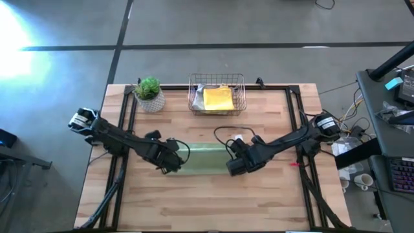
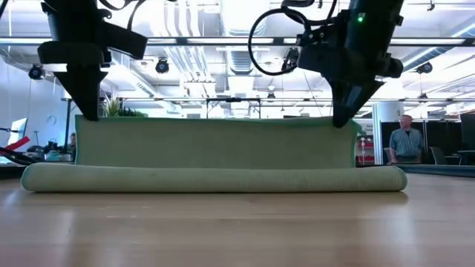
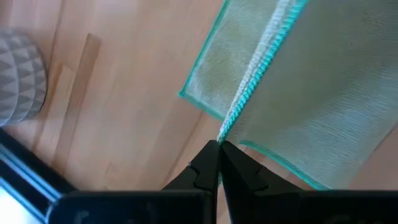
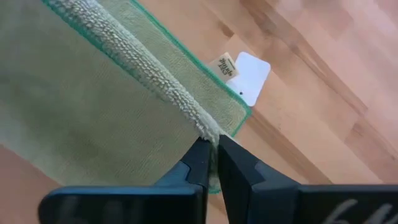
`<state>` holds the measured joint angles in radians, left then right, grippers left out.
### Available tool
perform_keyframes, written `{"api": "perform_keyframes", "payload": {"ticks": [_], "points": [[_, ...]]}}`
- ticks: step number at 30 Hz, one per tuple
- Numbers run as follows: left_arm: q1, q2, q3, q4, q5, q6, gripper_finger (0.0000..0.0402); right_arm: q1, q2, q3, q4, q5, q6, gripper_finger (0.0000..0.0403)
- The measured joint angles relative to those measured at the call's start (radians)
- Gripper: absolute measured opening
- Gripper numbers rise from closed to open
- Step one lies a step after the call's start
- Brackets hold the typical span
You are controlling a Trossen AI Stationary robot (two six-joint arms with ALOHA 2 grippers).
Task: Fold microfiber towels
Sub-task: Fold the green towel
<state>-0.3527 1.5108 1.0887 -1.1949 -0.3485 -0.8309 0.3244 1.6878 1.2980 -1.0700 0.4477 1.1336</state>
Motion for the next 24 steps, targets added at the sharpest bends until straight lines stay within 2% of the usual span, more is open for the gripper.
{"api": "perform_keyframes", "payload": {"ticks": [6,14,16,20,24], "points": [[0.010,0.000,-0.001,0.028,-0.003,0.079,0.0029,-0.015,0.000,-0.001,-0.009,-0.002,-0.003,0.0064],[0.084,-0.008,-0.001,-0.010,-0.074,0.080,0.0118,-0.073,-0.013,-0.001,-0.111,0.001,-0.027,0.0125],[0.105,-0.008,-0.001,-0.027,-0.039,0.058,0.0137,-0.078,-0.030,-0.001,-0.118,0.000,-0.061,0.0135],[0.114,-0.008,-0.001,-0.002,0.113,0.053,0.0153,-0.077,-0.065,-0.001,-0.121,-0.009,-0.120,0.0145],[0.066,-0.005,-0.004,0.117,0.158,0.052,0.0155,-0.055,-0.096,-0.001,-0.121,-0.070,-0.158,0.0143]]}}
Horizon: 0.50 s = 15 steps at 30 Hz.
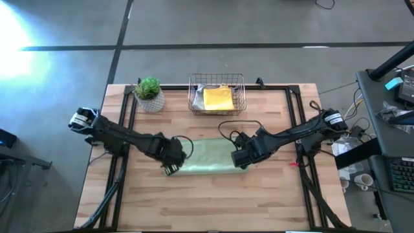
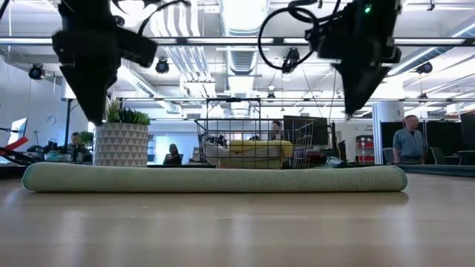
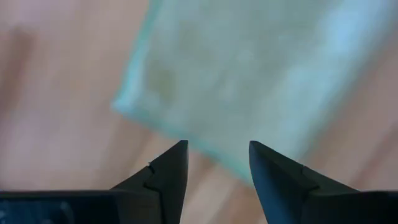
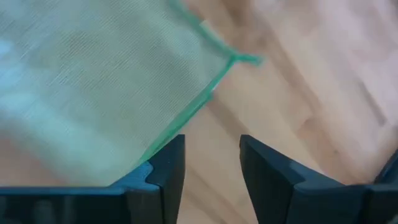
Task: Fold microfiber towels
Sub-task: Fold the green towel
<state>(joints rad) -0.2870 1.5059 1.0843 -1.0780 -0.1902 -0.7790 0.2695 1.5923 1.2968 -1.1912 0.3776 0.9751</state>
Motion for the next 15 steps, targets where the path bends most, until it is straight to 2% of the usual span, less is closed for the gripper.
{"api": "perform_keyframes", "payload": {"ticks": [4,8,15], "points": [[-0.057,0.000,-0.019,0.205,0.002,0.000,0.0155,0.039,-0.003,-0.018,0.027,-0.065,-0.008,0.0133],[-0.084,0.001,-0.080,0.407,0.001,-0.010,0.0155,0.074,-0.002,-0.081,0.186,-0.143,-0.008,0.0117],[-0.086,0.001,-0.223,0.547,-0.002,-0.097,0.0142,0.087,-0.001,-0.199,0.476,-0.169,-0.008,0.0045]]}}
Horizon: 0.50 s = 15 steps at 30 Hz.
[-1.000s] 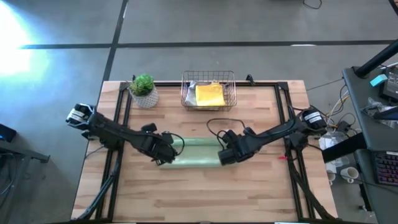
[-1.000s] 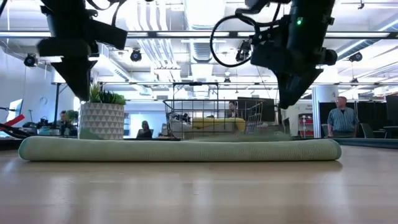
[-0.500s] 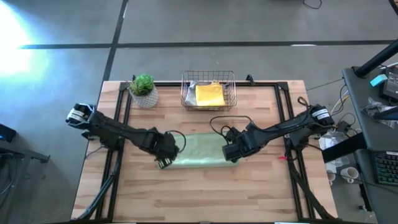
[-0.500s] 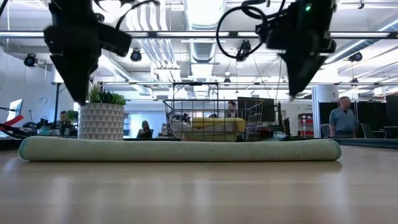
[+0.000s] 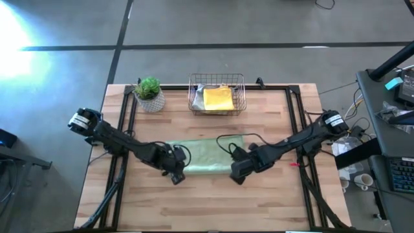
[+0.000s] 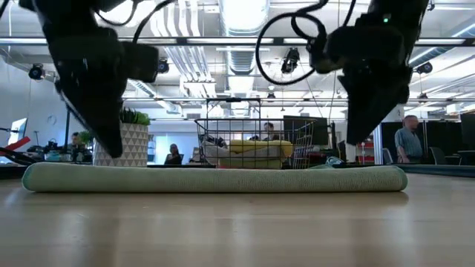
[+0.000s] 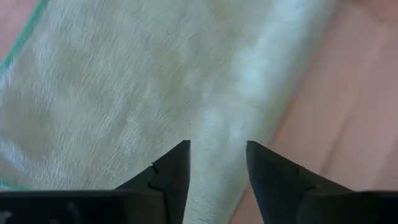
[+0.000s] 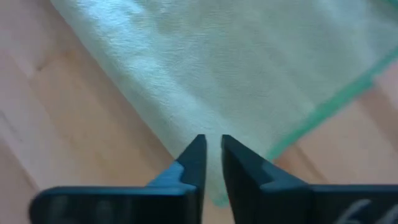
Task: Fold microfiber towels
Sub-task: Fold the green towel
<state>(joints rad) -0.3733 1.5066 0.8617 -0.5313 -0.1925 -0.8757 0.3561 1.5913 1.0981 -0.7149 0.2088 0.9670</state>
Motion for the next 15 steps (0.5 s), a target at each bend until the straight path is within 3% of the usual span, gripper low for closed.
{"api": "perform_keyframes", "payload": {"ticks": [3,8,15], "points": [[0.000,0.000,-0.043,0.007,0.000,-0.032,0.0125,-0.003,0.000,-0.056,0.091,-0.029,0.005,0.0015],[0.000,0.000,-0.089,0.018,-0.008,-0.034,0.0093,-0.003,0.000,-0.119,0.137,-0.047,0.089,0.0009],[0.020,0.015,-0.141,0.019,-0.117,-0.031,0.0061,0.002,0.000,-0.167,0.281,-0.140,0.158,0.0008]]}}
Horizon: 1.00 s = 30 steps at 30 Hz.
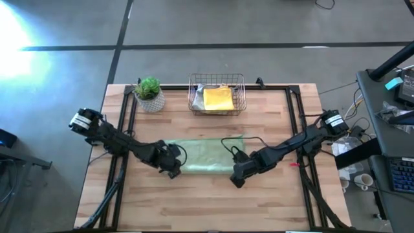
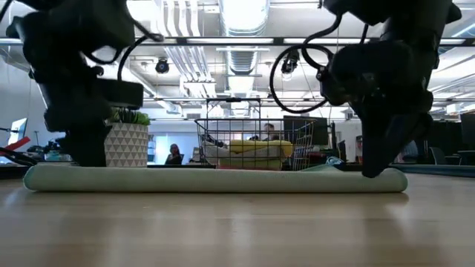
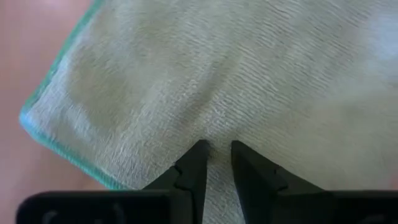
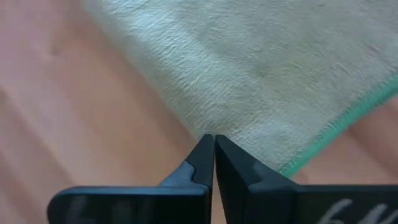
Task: Fold microfiber towels
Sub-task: Fold the green towel
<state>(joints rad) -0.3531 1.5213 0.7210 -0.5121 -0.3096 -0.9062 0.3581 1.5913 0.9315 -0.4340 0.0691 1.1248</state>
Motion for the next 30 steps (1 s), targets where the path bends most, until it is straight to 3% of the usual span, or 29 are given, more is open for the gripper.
{"api": "perform_keyframes", "payload": {"ticks": [6,15,18,23,30], "points": [[0.060,0.000,-0.026,-0.050,-0.079,0.016,0.0048,0.000,0.000,0.001,0.086,-0.027,0.009,0.0008],[0.090,-0.067,0.055,-0.081,-0.040,0.048,0.0047,0.017,-0.019,0.127,-0.020,-0.044,-0.077,0.0008],[0.082,-0.081,0.103,0.036,-0.045,0.050,0.0047,0.029,-0.045,0.197,-0.135,0.031,-0.098,0.0008],[0.083,-0.074,0.122,0.423,-0.100,0.185,0.0047,0.053,-0.121,0.306,-0.337,0.273,-0.091,0.0008],[0.085,-0.004,0.122,0.709,-0.143,0.267,0.0047,0.061,-0.232,0.348,-0.408,0.436,-0.114,0.0008]]}}
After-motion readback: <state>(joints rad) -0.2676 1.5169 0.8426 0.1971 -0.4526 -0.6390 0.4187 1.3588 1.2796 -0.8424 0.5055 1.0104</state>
